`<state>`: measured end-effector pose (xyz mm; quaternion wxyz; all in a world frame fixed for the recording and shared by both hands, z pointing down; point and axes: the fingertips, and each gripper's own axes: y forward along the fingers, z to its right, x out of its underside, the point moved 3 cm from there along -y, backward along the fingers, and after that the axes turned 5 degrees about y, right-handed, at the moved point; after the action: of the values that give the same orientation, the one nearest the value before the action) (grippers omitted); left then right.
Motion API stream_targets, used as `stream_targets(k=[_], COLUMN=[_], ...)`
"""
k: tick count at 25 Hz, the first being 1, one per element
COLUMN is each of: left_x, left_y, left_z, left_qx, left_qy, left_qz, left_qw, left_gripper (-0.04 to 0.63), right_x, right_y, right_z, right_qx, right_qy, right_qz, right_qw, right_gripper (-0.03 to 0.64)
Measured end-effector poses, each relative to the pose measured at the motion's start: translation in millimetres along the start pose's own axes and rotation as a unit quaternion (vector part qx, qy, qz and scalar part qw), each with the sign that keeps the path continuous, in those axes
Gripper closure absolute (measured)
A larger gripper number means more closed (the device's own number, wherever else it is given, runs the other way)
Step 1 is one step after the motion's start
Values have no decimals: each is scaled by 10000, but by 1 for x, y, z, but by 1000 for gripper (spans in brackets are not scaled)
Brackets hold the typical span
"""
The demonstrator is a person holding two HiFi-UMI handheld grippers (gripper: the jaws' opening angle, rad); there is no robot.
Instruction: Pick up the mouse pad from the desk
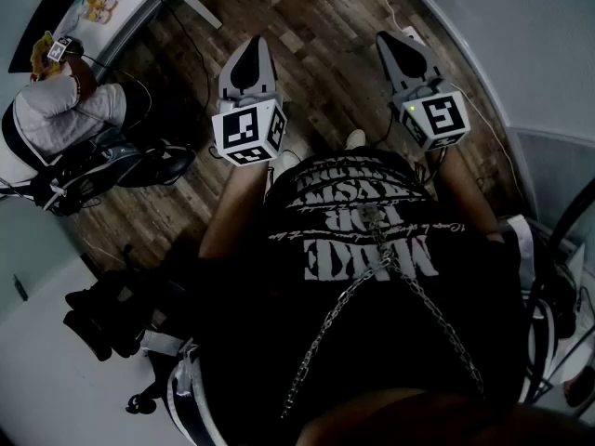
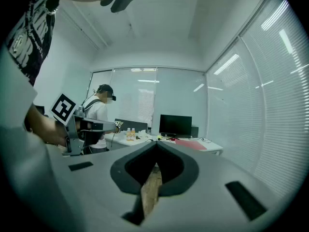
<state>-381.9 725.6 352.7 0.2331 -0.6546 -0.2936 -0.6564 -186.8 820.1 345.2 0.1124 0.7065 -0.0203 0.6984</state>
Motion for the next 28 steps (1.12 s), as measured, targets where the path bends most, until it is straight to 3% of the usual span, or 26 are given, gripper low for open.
stream_targets(k=[11, 16, 21, 28], left_x=[-6, 2, 13, 23], left_y=[39, 52, 65, 118], left_z=[69, 66, 55, -14], left_qx=[-365, -631, -756, -798], left_qy=[58, 18, -43, -314], left_qz=[168, 33, -179, -204], left_qw=[9992, 9980, 9970, 9961], left_gripper=[589, 588, 589, 589], right_x=[5, 5, 16, 4], right_y=[-24, -18, 2, 85], right_z=[73, 99, 121, 124], right_qx=[-444, -617, -567, -708], right_qy=[-77, 264, 698, 559], right_qz=[-3, 132, -102, 31], right_qw=[9990, 9977, 9959, 9959], right_gripper=[617, 617, 617, 617])
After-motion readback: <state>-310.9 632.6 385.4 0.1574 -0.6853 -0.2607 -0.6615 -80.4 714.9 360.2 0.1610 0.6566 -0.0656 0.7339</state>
